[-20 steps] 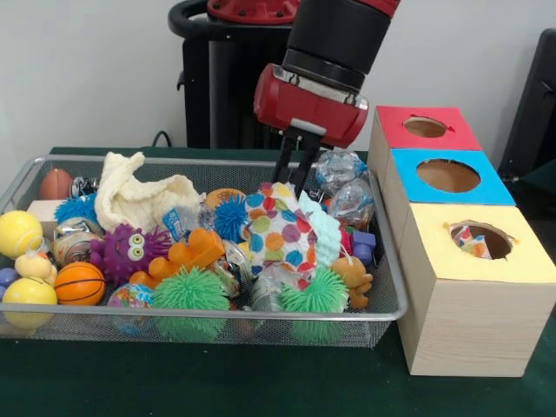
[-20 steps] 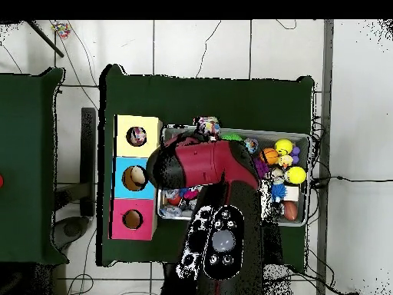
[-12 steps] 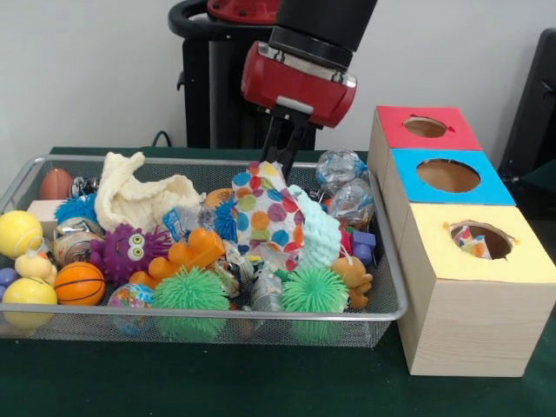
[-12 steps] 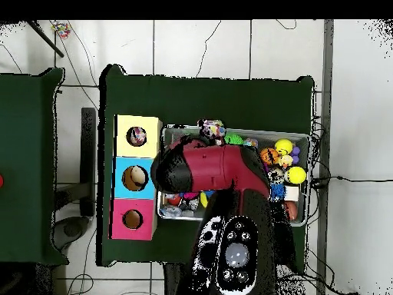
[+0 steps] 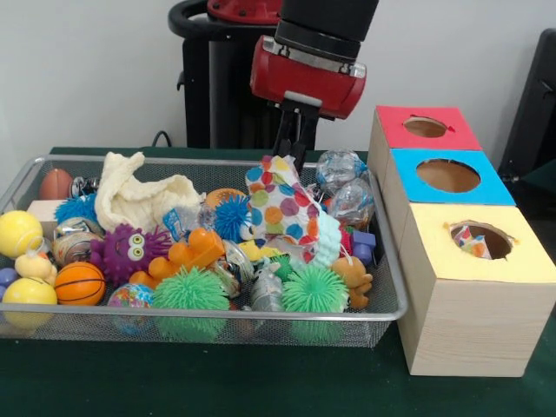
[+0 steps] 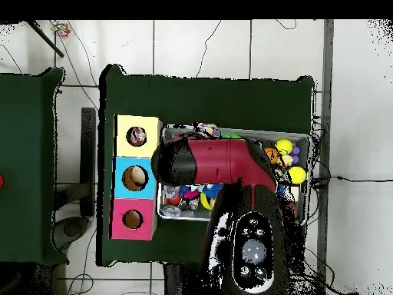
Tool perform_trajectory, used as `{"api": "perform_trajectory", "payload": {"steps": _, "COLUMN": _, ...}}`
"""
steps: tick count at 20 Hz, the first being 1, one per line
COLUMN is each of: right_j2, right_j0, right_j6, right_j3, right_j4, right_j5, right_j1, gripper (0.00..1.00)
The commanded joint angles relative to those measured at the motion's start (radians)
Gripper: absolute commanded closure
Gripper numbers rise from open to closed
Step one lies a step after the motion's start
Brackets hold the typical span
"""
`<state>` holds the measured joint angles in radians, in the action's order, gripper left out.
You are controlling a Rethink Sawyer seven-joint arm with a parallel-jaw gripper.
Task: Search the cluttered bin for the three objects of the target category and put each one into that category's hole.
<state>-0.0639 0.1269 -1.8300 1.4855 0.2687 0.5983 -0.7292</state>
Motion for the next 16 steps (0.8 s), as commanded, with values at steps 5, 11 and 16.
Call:
{"api": "perform_trajectory", "payload": {"steps": 5, "right_j2": 0.237, "right_j0": 0.088, "right_j6": 0.127, "right_j3": 0.103, "right_j4": -0.069, "right_j5": 0.144, "right_j1": 0.008, "gripper": 1.00}}
{"api": "perform_trajectory", "payload": {"steps": 11, "right_j2": 0.244, "right_j0": 0.085, "right_j6": 0.087, "right_j3": 0.101, "right_j4": -0.044, "right_j5": 0.134, "right_j1": 0.008, "gripper": 1.00}}
{"api": "perform_trajectory", "payload": {"steps": 16, "right_j2": 0.243, "right_j0": 0.065, "right_j6": 0.027, "right_j3": 0.116, "right_j4": -0.049, "right_j5": 0.117, "right_j1": 0.005, "gripper": 1.00}}
